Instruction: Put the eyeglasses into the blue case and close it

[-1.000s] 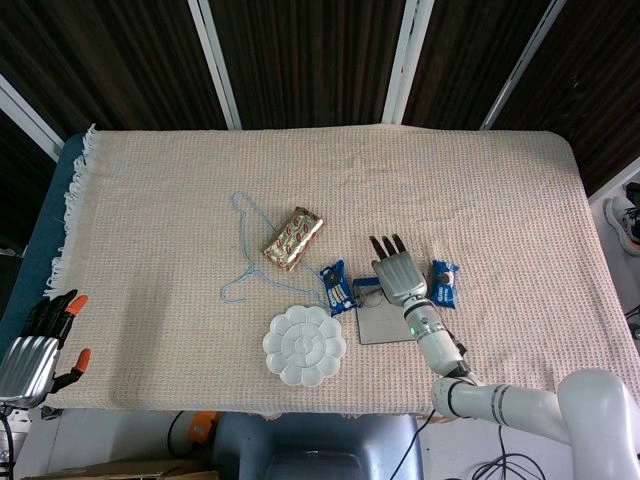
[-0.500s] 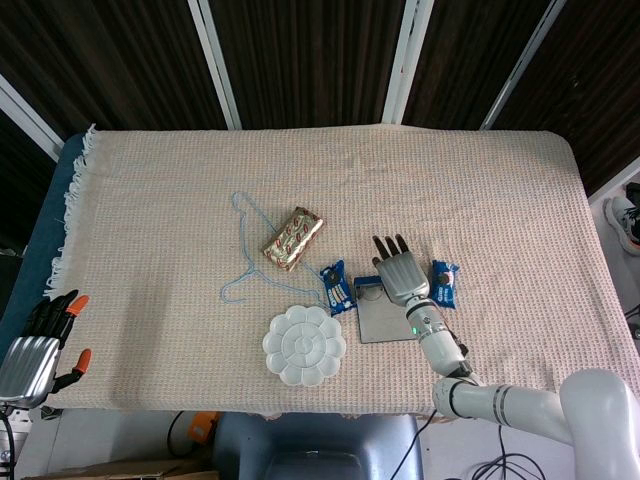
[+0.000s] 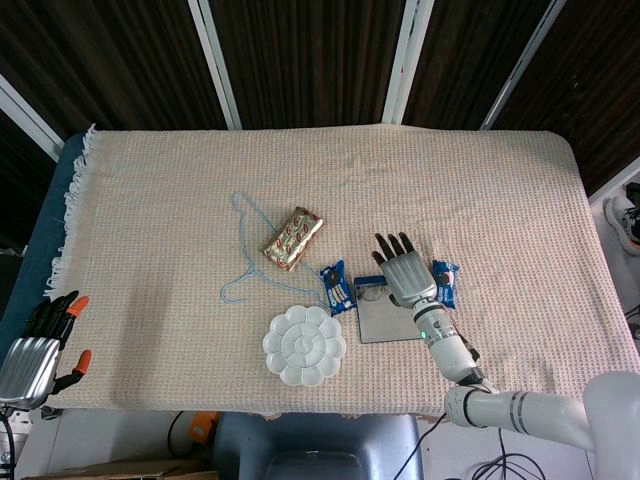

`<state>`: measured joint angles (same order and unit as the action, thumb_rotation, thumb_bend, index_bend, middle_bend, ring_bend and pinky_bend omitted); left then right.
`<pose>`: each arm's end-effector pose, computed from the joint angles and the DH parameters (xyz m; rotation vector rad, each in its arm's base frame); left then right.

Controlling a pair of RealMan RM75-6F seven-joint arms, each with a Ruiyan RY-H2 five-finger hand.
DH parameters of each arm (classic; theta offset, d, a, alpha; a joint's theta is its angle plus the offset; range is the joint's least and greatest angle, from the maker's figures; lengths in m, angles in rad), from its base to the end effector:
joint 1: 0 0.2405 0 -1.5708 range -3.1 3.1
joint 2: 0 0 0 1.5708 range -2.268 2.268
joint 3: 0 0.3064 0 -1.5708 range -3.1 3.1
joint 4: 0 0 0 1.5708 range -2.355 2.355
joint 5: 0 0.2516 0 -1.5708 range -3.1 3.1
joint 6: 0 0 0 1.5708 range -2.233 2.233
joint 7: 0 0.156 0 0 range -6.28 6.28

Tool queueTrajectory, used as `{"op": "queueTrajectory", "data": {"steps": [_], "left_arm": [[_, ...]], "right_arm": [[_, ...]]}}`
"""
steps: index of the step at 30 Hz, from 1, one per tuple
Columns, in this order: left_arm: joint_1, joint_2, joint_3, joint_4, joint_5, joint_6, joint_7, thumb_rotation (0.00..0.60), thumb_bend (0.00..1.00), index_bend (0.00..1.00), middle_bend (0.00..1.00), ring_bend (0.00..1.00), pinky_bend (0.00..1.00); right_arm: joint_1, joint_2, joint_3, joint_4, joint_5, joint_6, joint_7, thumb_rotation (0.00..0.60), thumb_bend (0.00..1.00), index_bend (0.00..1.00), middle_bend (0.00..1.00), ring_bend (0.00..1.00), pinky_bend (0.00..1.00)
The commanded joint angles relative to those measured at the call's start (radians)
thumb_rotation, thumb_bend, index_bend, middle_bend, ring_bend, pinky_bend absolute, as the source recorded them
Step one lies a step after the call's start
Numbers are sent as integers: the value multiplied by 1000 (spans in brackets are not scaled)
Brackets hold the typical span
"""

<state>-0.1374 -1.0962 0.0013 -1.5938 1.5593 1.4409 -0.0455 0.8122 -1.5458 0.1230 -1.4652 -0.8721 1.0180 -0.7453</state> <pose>-0.3680 0.2067 0.1366 -1.5128 -0.9193 -0.9128 -0.1966 -0.4117 -0.0565 1.8702 -0.6880 0.5922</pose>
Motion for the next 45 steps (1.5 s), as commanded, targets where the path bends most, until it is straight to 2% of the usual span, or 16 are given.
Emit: {"op": "queueTrajectory", "data": {"steps": [1, 7, 12, 16, 22, 28, 45], "left_arm": [[0, 0, 0, 0, 0, 0, 0, 600, 416, 0, 0, 0, 31], [-3, -1, 2, -3, 2, -6, 6, 600, 416, 0, 0, 0, 31], [-4, 0, 3, -3, 5, -9, 3, 600, 418, 0, 0, 0, 32], [-5, 1, 2, 0, 4, -9, -1, 600, 421, 0, 0, 0, 32], [-4, 3, 2, 2, 6, -6, -8, 600, 421, 0, 0, 0, 31], [-4, 5, 3, 2, 9, -4, -14, 600, 423, 0, 0, 0, 32], [0, 8, 5, 5, 14, 4, -25, 600, 421, 0, 0, 0, 31]], "right_arm": [[-58, 89, -40, -118, -109, 48, 82, 600, 327, 355, 0, 0, 0], [-151, 160, -126, -195, -285, 104, 216, 600, 327, 459, 0, 0, 0], [-205, 138, -189, -135, -402, 132, 271, 600, 327, 525, 0, 0, 0], [-231, 100, -207, -78, -433, 130, 287, 600, 327, 539, 0, 0, 0], [-250, 54, -202, -28, -457, 117, 310, 600, 327, 543, 3, 0, 0], [-262, 25, -191, -1, -473, 115, 280, 600, 327, 545, 5, 0, 0], [-271, -8, -146, 24, -416, 56, 197, 600, 402, 558, 6, 0, 0]]}}
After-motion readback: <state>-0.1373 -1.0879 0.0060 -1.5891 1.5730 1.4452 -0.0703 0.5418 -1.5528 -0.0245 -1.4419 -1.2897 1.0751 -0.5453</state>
